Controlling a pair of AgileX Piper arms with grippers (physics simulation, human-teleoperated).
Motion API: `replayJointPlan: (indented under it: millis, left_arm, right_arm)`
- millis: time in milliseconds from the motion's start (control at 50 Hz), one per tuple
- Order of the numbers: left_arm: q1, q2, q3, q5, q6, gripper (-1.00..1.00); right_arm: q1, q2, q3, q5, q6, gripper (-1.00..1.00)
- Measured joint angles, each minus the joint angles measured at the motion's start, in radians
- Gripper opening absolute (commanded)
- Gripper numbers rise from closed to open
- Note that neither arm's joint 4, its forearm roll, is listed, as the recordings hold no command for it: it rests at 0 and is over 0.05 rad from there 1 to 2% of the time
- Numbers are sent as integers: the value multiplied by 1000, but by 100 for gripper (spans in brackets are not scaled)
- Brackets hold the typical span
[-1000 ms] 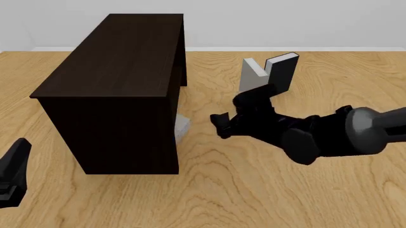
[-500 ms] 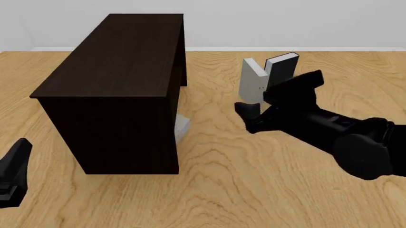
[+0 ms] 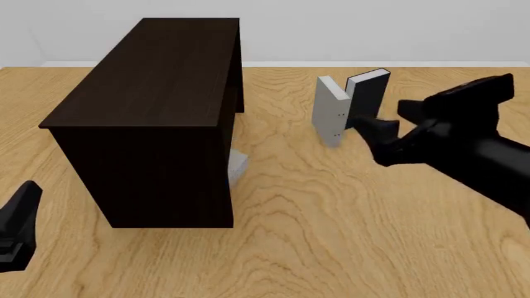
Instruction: Pick up the book on the right and place it under the cabinet shelf.
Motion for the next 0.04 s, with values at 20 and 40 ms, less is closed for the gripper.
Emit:
replayJointPlan:
  millis: [20, 40]
  left_arm:
    - [0, 0, 0, 0, 0, 100]
    - [0, 0, 0, 0, 0, 100]
  right_arm:
    - [-4, -11, 2, 5, -2, 100]
    - [-8, -20, 5, 9, -3, 100]
